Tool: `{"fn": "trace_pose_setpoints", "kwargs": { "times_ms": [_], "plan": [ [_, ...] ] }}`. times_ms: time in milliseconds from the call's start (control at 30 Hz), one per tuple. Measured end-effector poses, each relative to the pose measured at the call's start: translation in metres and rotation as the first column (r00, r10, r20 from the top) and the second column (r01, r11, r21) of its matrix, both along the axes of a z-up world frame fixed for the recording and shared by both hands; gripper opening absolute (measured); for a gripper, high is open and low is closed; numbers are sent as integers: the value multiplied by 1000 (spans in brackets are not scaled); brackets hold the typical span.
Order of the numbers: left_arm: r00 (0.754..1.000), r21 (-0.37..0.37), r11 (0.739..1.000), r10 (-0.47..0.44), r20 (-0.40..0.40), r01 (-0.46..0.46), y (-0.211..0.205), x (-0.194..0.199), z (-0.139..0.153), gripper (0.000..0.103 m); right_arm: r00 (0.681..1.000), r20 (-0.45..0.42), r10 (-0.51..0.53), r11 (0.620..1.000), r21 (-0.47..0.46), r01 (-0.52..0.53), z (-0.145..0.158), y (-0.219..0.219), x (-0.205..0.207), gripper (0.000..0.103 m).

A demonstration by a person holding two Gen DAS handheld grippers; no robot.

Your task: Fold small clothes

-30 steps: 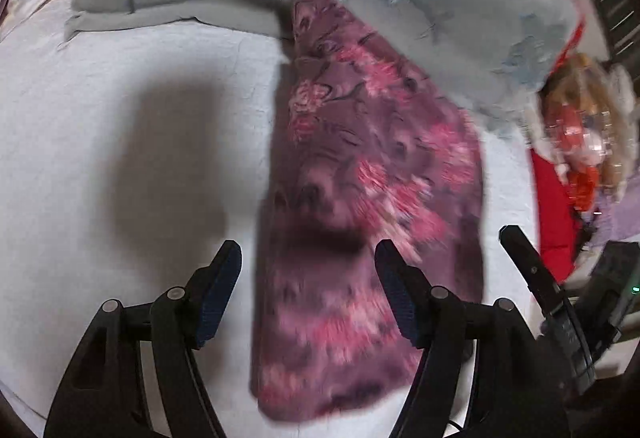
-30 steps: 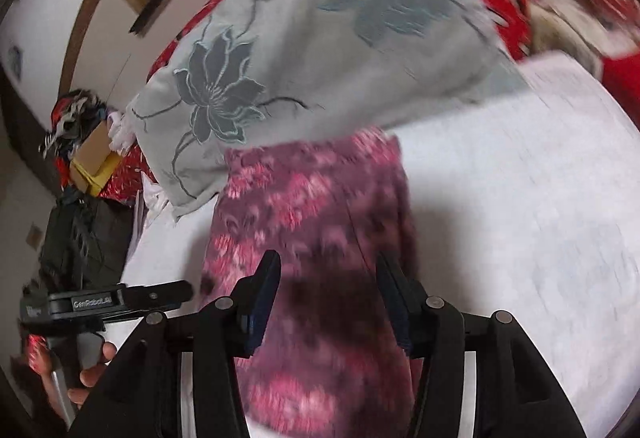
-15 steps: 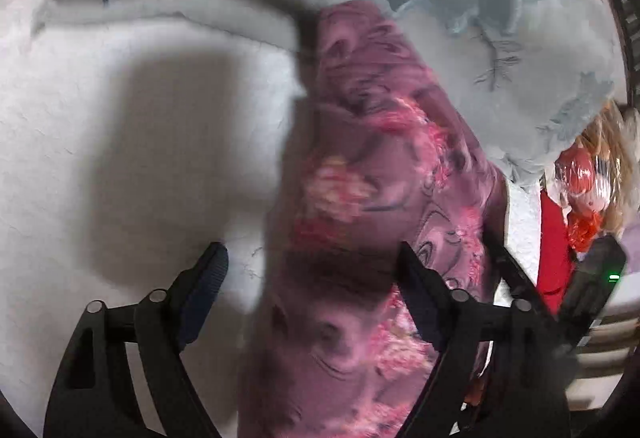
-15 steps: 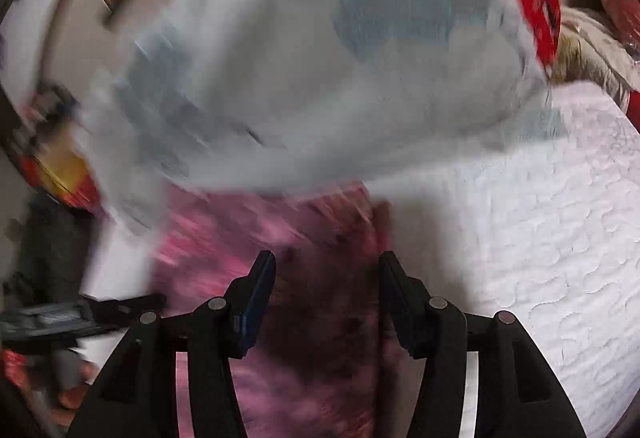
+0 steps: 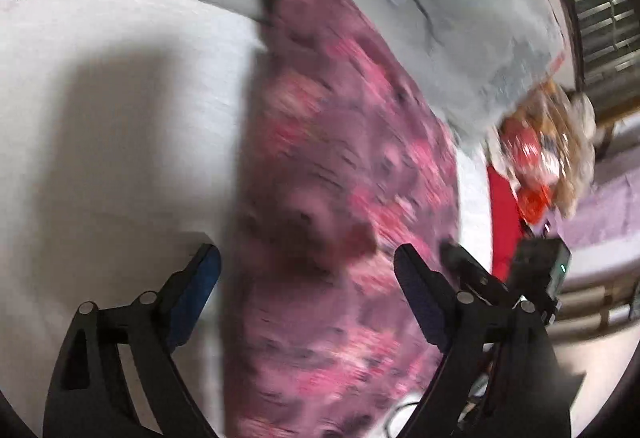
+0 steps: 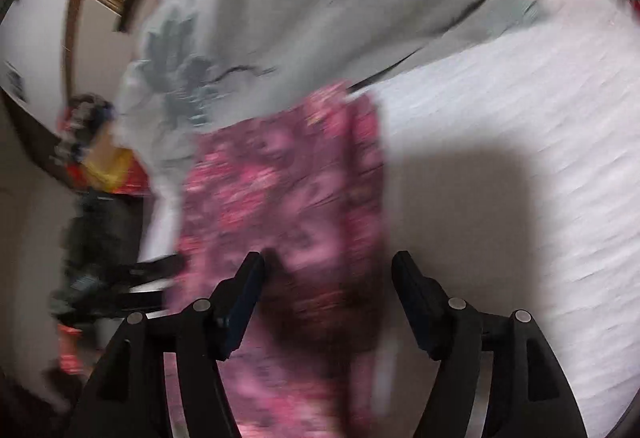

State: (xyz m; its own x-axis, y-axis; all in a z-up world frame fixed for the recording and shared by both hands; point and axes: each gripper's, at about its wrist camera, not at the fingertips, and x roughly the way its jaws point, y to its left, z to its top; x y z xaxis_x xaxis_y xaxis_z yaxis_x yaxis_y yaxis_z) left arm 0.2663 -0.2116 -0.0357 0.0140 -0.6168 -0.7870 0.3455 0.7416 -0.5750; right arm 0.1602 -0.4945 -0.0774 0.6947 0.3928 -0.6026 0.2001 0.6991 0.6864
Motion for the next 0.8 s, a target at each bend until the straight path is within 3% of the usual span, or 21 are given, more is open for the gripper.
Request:
{"fn": "trace_pose_setpoints", "kwargs": {
  "times_ms": [33, 67, 100, 133, 167, 233, 333, 467, 667, 800],
  "plan": [
    [1000, 13, 1000, -8, 0, 8, -4, -4, 2, 88, 1000, 0, 10, 1000, 13, -10, -2, 5, 2, 75],
    [1000, 44, 999, -5, 28, 4, -8, -7, 4, 86, 1000, -2, 11, 999, -40, -11, 0, 12, 5, 75],
    [999, 67, 998, 1, 43, -4, -9, -8, 7, 76, 1000, -11, 14, 997, -72, -14, 1, 16, 6, 75],
    [998, 94, 995, 18, 58, -23, -11, -9, 7, 56, 1000, -24, 4, 995, -96, -6, 4, 18, 9, 64],
    [997, 107, 994, 29, 66, -36, -10, -9, 9, 49, 999, -33, -18, 993, -120, 14, 8, 20, 9, 39],
    [997, 83, 995, 48, 54, -52, 2, -9, 11, 33, 999, -30, -30, 988, -155, 26, 15, 26, 7, 32],
    [996, 70, 995, 60, 67, -64, 16, -18, 23, 29, 1000, -11, -20, 966, -259, 17, 38, 40, -4, 30],
    [989, 90, 994, 56, 138, -69, 36, -43, 44, 29, 1000, 7, 3, 947, -321, -1, 65, 63, -22, 29],
    [983, 47, 993, 96, 158, -105, 83, -75, 64, 29, 998, 39, 57, 938, -344, -40, 95, 105, -59, 29],
    [974, 53, 990, 118, 194, -131, 119, -100, 67, 29, 994, 46, 97, 938, -337, -76, 99, 144, -75, 29]
  ]
}}
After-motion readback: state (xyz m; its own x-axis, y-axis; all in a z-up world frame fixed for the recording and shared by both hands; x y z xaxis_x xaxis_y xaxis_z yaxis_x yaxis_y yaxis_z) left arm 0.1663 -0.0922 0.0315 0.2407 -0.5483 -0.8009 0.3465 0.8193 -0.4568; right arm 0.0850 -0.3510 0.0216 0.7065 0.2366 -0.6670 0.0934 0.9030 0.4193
